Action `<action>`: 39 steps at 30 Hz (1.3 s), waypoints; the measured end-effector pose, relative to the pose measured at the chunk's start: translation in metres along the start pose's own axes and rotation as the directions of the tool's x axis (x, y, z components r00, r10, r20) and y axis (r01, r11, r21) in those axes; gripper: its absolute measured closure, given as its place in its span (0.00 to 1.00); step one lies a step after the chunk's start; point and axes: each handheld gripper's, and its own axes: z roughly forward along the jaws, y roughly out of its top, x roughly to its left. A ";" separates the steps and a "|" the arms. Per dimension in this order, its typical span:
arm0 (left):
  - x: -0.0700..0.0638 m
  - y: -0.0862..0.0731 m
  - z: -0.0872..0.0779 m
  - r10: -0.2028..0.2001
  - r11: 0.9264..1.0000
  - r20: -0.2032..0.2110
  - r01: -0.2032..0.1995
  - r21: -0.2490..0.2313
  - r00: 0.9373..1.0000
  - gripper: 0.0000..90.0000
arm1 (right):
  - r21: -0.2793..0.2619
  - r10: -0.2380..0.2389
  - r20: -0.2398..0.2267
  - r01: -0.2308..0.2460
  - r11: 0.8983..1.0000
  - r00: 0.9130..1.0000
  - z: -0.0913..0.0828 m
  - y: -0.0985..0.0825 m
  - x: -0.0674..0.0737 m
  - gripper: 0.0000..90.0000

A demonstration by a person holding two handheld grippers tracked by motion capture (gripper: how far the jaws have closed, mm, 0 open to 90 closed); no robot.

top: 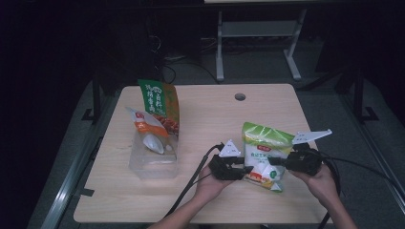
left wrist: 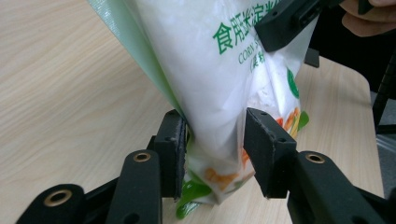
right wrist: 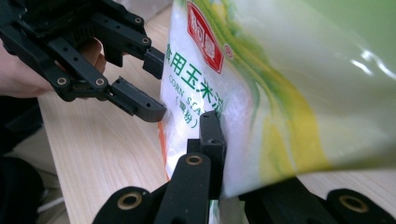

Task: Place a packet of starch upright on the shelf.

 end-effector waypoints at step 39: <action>-0.024 -0.050 -0.073 0.133 0.991 -0.022 -0.132 0.024 0.991 0.38 | -0.076 -0.117 -0.016 0.115 0.990 0.993 0.030 0.097 0.053 1.00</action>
